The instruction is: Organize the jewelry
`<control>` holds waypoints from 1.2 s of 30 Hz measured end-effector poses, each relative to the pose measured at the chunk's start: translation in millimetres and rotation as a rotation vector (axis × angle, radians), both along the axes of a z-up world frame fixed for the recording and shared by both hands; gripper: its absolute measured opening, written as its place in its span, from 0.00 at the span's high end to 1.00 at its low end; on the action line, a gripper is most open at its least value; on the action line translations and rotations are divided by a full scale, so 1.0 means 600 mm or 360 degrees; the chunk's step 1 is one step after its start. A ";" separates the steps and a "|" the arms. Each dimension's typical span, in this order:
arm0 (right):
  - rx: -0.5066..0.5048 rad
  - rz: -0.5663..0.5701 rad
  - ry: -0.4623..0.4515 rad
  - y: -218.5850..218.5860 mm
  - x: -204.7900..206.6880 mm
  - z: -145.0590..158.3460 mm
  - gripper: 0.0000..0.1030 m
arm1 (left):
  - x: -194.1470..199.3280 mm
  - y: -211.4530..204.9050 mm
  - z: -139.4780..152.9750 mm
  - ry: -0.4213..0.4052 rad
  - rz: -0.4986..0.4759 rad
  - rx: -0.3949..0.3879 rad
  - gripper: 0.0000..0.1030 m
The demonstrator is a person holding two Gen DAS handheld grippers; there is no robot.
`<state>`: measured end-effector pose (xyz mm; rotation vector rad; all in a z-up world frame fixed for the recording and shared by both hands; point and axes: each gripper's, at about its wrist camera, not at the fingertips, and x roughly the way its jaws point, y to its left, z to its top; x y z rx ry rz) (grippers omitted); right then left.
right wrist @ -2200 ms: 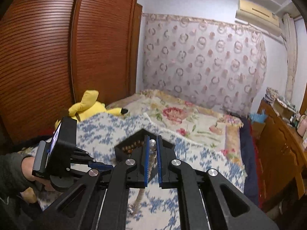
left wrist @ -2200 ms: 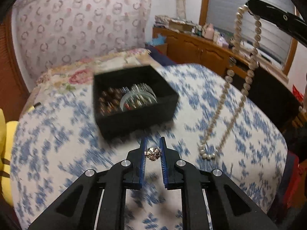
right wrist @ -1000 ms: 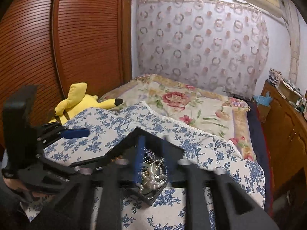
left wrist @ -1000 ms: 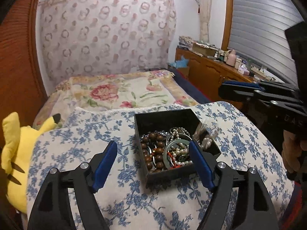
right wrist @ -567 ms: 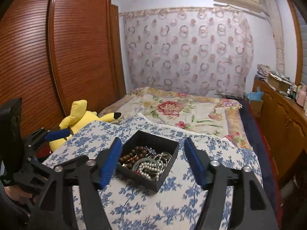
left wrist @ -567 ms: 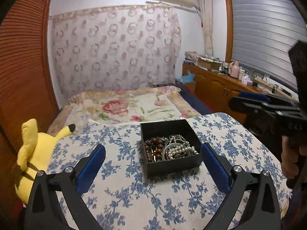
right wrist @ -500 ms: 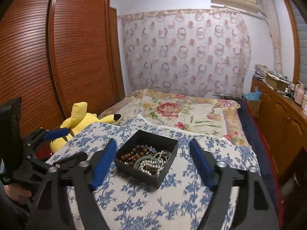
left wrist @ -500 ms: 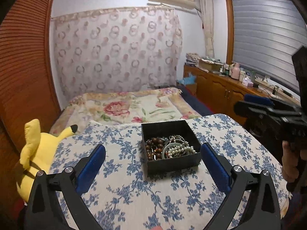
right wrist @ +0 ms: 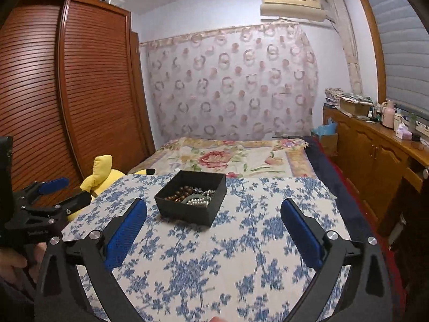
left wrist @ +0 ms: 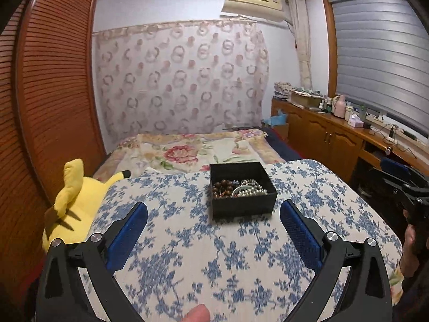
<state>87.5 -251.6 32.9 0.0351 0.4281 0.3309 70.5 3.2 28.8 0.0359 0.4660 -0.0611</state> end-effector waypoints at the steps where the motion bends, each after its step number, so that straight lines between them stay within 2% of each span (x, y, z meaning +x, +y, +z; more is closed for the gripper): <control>1: 0.0002 -0.0007 0.0003 -0.002 -0.005 -0.003 0.02 | -0.006 0.000 -0.001 0.0001 0.0004 -0.0006 0.07; 9: 0.0003 -0.0039 0.0005 -0.003 -0.035 -0.014 0.02 | -0.031 0.005 -0.010 0.0016 0.0050 -0.0036 0.07; 36: -0.0015 -0.0060 0.0020 0.006 -0.027 -0.033 0.02 | -0.042 0.008 -0.011 -0.0004 0.0052 -0.0045 0.07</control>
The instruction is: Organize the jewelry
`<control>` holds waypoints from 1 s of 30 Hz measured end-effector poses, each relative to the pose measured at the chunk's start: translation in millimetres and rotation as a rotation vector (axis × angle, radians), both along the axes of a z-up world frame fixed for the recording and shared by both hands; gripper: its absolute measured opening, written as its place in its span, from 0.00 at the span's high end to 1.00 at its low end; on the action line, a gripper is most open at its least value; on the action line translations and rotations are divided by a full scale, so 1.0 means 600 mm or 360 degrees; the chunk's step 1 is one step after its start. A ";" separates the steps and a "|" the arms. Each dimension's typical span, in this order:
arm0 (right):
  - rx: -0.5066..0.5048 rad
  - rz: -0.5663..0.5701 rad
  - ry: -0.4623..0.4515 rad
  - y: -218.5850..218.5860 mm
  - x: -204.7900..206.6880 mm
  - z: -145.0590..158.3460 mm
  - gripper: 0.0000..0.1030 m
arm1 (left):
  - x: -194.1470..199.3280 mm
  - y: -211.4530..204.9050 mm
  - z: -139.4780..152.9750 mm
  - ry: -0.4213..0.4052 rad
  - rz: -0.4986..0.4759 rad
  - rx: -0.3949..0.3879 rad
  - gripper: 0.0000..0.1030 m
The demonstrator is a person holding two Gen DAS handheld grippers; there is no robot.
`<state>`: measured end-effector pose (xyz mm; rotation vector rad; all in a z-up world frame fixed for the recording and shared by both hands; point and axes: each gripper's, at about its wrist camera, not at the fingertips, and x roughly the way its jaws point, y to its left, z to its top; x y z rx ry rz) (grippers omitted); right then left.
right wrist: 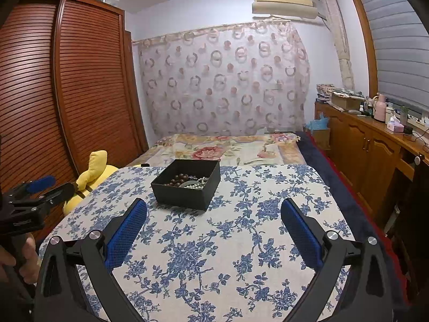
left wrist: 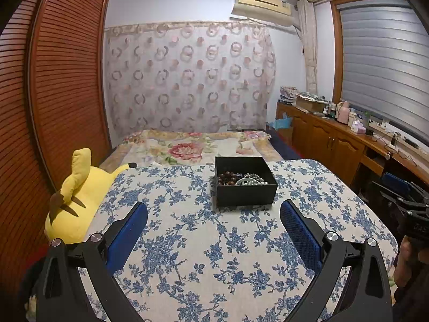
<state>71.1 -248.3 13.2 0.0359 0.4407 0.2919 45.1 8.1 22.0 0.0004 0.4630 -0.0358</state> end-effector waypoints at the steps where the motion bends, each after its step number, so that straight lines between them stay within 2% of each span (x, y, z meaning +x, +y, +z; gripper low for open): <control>1: 0.0001 -0.0002 0.0001 -0.001 0.001 -0.002 0.02 | -0.001 -0.001 0.000 0.0000 -0.0002 0.0001 0.07; 30: 0.0000 -0.0001 0.0003 -0.001 0.000 -0.003 0.02 | -0.009 -0.004 0.011 -0.0008 -0.0015 -0.0004 0.07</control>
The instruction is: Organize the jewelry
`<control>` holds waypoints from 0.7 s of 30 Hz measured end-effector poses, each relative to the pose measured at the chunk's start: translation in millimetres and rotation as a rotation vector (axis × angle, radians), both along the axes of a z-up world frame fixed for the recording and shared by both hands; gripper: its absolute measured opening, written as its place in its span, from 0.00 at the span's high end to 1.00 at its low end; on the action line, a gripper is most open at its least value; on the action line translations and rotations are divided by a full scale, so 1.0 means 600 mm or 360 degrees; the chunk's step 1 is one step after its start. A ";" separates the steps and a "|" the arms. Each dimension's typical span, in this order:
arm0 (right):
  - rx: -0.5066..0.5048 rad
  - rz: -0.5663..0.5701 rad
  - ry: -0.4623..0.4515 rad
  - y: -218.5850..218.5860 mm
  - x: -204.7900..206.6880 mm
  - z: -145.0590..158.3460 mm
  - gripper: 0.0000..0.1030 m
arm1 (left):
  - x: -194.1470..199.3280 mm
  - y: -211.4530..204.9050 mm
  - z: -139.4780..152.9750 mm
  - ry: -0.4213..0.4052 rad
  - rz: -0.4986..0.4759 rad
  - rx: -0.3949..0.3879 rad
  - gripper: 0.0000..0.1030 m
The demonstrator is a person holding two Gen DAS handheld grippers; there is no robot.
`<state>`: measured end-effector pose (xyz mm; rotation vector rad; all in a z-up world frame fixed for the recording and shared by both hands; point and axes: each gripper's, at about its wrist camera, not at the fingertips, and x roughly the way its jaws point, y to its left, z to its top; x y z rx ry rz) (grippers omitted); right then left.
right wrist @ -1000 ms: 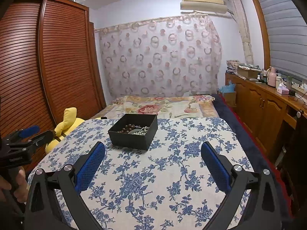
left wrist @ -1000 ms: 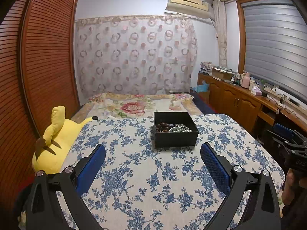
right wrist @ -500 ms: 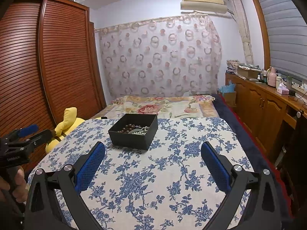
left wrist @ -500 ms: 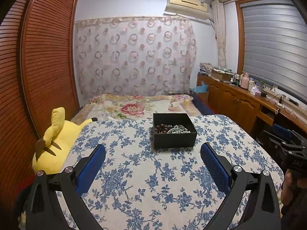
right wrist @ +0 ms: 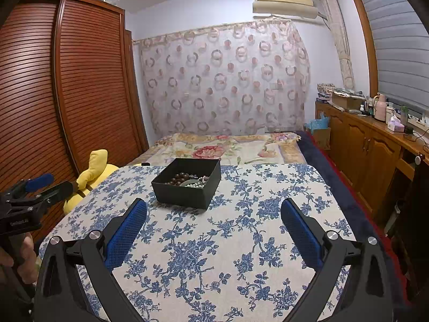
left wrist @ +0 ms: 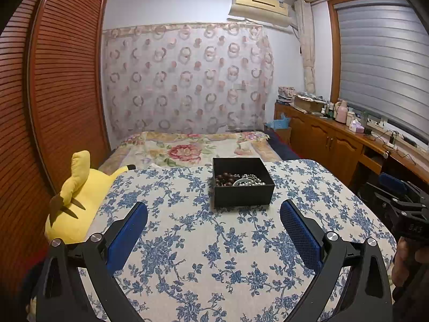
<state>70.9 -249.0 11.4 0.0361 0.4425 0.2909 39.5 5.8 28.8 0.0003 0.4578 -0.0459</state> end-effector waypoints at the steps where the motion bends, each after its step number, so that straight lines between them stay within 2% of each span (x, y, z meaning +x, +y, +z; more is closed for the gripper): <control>1: 0.0002 0.0000 0.0000 0.000 0.000 -0.001 0.02 | 0.000 0.000 0.000 -0.0001 0.0001 0.0000 0.07; 21: 0.0001 0.0001 0.0000 0.000 0.001 -0.001 0.02 | 0.001 0.006 0.003 -0.0005 0.0006 0.0000 0.07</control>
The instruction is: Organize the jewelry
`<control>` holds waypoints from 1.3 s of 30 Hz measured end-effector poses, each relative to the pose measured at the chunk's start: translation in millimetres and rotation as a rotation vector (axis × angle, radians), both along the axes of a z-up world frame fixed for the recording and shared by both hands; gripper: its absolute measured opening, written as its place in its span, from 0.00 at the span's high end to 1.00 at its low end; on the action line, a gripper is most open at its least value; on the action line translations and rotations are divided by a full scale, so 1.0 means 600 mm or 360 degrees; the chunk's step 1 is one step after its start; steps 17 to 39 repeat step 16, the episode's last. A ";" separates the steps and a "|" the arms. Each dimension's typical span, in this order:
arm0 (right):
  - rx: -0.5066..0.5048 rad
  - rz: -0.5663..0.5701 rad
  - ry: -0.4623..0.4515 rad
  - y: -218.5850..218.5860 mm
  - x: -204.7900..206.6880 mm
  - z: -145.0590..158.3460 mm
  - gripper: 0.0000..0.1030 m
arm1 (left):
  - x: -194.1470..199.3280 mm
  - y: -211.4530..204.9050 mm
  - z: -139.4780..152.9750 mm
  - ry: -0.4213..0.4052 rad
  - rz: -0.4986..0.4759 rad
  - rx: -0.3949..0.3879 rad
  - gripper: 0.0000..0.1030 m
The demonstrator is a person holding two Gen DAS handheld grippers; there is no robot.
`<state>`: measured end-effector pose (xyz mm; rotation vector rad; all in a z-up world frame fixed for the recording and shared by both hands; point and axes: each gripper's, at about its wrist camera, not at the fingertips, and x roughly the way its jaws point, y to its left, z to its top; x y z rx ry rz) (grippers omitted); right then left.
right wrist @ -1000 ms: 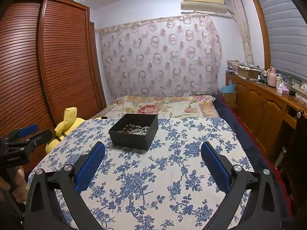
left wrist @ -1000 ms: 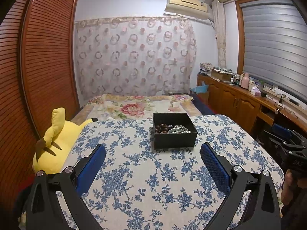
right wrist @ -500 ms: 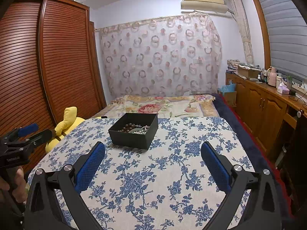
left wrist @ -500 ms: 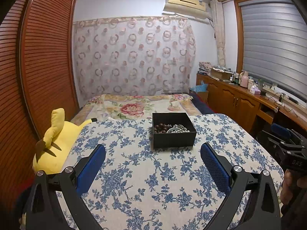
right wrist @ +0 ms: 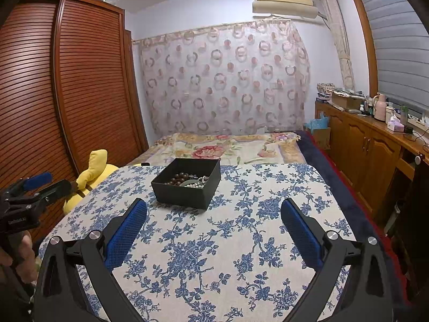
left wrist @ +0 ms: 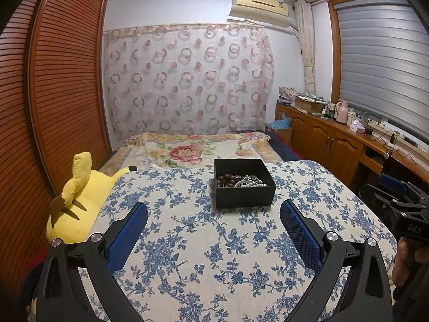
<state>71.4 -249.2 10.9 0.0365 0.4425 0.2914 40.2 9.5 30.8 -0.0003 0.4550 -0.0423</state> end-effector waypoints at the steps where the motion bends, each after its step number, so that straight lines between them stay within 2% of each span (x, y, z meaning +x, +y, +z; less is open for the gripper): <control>1: -0.0001 -0.0001 0.0000 0.000 -0.001 0.002 0.02 | 0.000 0.000 0.000 0.0000 0.0001 0.0002 0.07; 39: -0.0001 0.0001 0.0004 0.000 -0.001 -0.001 0.02 | 0.000 -0.001 -0.002 0.0000 0.0000 0.0001 0.07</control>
